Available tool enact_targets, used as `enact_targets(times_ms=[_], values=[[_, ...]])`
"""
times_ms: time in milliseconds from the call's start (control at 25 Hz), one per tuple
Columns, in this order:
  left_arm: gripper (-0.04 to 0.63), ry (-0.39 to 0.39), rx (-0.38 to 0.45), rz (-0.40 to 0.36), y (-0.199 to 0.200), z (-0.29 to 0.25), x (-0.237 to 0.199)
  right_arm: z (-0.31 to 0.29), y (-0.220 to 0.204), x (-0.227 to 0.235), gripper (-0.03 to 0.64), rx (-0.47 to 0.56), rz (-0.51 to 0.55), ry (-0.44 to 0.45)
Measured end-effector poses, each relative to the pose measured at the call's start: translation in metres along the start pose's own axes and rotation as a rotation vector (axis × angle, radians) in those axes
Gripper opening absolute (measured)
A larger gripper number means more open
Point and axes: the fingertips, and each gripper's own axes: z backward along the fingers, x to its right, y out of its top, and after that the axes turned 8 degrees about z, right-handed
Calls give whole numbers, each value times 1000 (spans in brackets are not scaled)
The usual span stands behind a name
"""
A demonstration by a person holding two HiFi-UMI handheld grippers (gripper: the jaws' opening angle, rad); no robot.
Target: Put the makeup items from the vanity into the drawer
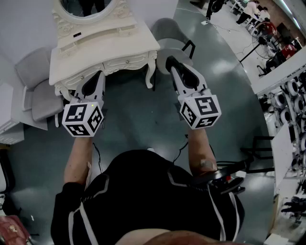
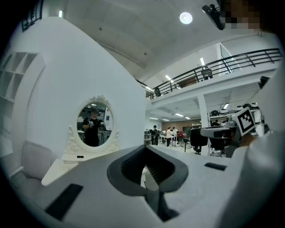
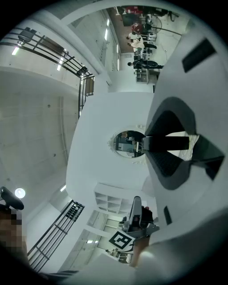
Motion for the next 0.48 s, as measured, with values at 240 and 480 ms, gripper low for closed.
enact_targets(times_ms=[240, 480], values=[[3, 17, -3, -25, 2, 0, 7, 6, 0, 4, 95, 5, -6, 8], [3, 11, -4, -28, -1, -5, 16, 10, -2, 13, 95, 25, -50, 18]])
